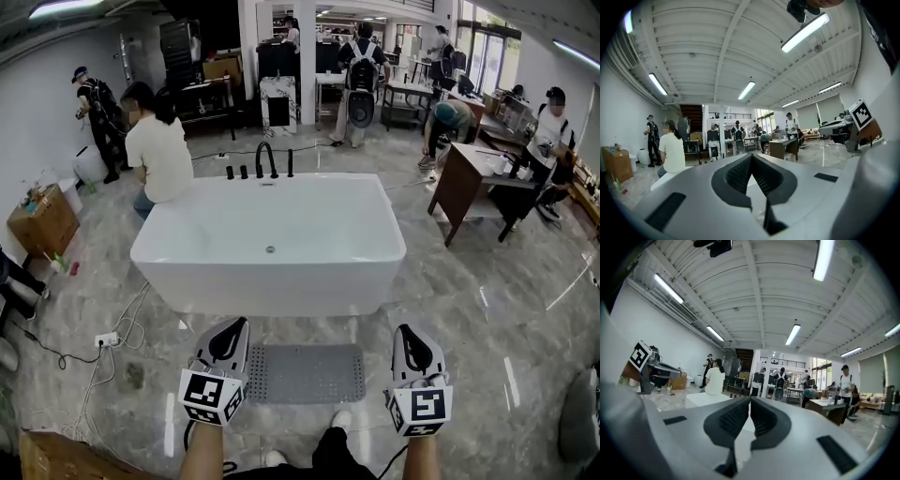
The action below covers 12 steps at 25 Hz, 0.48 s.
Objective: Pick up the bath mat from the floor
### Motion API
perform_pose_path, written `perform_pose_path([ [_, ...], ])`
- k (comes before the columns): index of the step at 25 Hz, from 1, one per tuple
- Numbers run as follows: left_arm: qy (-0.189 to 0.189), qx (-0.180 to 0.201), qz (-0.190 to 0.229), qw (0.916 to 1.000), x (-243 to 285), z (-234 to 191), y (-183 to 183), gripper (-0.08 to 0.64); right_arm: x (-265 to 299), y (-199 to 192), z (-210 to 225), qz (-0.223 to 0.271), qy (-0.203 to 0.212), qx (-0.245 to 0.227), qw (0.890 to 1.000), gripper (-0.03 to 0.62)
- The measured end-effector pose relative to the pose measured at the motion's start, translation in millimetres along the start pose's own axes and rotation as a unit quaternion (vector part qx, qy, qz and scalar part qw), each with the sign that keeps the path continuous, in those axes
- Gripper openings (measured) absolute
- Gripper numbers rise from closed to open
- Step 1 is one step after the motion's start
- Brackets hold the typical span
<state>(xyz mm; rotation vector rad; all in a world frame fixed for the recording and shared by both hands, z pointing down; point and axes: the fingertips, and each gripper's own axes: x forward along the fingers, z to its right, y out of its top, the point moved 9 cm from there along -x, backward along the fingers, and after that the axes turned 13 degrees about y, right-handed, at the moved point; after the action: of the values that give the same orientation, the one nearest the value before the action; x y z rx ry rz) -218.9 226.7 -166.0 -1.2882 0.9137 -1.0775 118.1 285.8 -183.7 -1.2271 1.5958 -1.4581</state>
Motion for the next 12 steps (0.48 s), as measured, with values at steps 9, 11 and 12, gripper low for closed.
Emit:
perform_pose_path([
  [9, 0.034, 0.029, -0.007, 0.9990, 81, 33, 18, 0.008, 61, -13, 93, 0.006, 0.030, 0.014, 0.999, 0.023],
  [11, 0.038, 0.038, -0.011, 0.9985, 89, 37, 19, 0.008, 73, -16, 105, 0.006, 0.037, 0.020, 0.999, 0.023],
  [12, 0.039, 0.043, -0.013, 0.9982, 94, 38, 20, 0.008, 79, -17, 109, 0.006, 0.041, 0.022, 0.999, 0.023],
])
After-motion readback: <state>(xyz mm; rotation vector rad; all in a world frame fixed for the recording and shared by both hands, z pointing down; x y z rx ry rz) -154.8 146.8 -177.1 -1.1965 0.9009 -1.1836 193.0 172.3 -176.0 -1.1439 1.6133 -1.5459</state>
